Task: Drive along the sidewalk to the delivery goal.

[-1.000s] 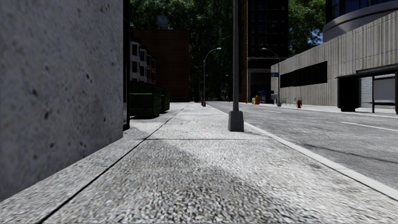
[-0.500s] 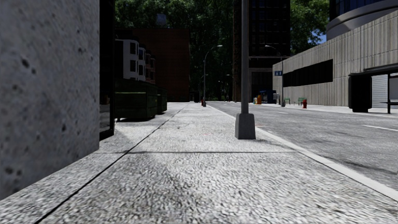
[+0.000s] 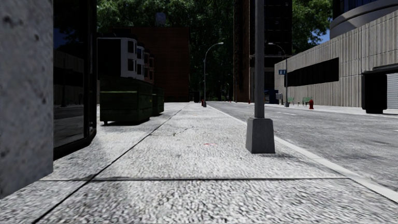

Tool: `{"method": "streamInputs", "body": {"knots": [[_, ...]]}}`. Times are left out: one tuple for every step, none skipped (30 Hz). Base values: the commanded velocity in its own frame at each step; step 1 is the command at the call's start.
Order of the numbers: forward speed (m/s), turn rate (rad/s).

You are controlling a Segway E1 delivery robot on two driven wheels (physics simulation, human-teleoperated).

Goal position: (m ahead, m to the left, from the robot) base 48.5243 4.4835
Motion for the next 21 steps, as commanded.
{"method": "streamInputs", "body": {"knots": [[2.00,0.00],[2.00,0.00],[2.00,0.00],[2.00,0.00],[2.00,0.00],[2.00,0.00],[2.00,0.00],[2.00,0.00],[2.00,0.00],[2.00,0.00],[2.00,0.00],[2.00,0.00],[2.00,0.00],[2.00,0.00],[2.00,0.00],[2.00,0.00],[2.00,0.00],[2.00,0.00],[2.00,0.00],[2.00,0.00],[2.00,0.00]]}}
